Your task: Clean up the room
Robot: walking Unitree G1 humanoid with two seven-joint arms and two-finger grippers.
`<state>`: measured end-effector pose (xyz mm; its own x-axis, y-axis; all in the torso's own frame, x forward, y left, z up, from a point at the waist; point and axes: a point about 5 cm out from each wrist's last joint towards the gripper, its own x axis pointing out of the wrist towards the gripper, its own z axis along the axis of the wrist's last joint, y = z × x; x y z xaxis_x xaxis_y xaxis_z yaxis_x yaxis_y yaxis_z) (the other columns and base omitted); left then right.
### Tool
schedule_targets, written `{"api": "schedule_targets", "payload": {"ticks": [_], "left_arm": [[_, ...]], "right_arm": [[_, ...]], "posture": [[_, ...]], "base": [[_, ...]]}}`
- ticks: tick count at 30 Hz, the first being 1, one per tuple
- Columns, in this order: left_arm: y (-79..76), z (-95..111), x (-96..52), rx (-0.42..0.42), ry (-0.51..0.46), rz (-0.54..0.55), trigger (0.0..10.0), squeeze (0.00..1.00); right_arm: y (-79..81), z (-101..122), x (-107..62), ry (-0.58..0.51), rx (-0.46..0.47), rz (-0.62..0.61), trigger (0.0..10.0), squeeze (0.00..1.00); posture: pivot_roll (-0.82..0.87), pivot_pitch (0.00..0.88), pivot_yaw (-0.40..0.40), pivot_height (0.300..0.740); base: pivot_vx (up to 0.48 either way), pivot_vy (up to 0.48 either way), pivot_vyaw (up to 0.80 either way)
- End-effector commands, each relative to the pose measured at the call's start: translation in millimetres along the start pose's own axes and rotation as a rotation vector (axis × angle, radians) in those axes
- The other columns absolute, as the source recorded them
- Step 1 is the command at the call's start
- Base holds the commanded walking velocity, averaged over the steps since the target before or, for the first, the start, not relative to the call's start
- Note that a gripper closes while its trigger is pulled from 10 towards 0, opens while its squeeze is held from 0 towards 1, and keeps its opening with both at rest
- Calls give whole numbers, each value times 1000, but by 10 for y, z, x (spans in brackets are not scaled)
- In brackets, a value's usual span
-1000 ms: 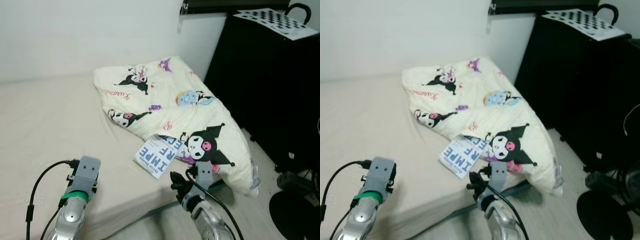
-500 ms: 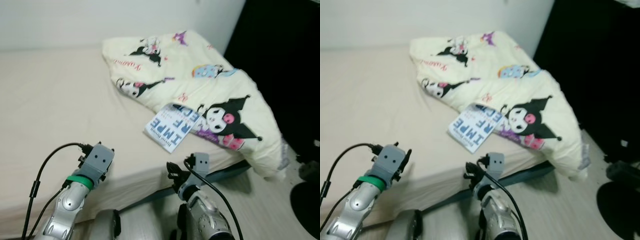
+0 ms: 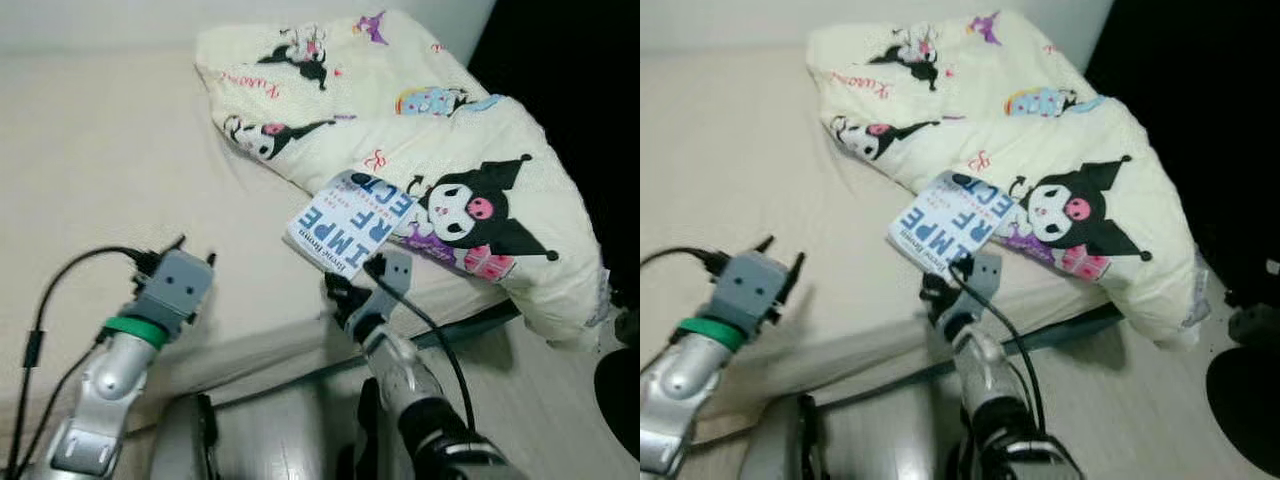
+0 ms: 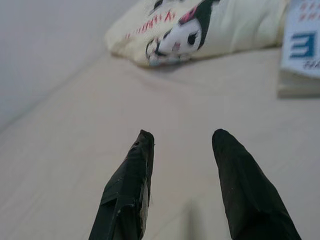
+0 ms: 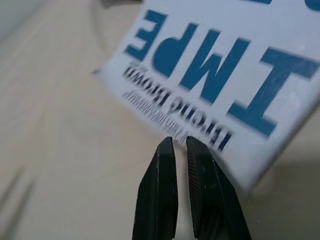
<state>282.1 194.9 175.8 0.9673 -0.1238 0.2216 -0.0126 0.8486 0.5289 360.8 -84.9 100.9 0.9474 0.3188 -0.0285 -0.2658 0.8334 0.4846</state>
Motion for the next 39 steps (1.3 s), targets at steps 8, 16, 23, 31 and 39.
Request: {"api": "schedule_targets", "payload": {"ticks": [8,16,23,31,39], "left_arm": [[57,42,-119,17,34,-5,10000,0],[22,69,-140,13,58,-17,10000,0],[10,83,-122,13,58,-29,10000,0],[17,98,-187,17,76,-31,10000,0],[22,109,-238,17,87,-29,10000,0]], "right_arm": [[-213,273,8,-109,-122,-152,10000,0],[-307,550,-35,-269,-385,-324,10000,51],[-319,433,-29,-209,-345,-341,10000,1000],[-327,242,-40,-122,-312,-394,10000,1000],[-364,255,-67,-112,-640,-529,10000,1000]], "posture": [[171,334,-37,500],[171,314,-26,500],[185,312,-18,500],[208,314,-17,500],[231,326,-21,500]], "base": [[0,0,0],[0,0,0],[0,0,0],[0,0,0],[0,0,0]]}}
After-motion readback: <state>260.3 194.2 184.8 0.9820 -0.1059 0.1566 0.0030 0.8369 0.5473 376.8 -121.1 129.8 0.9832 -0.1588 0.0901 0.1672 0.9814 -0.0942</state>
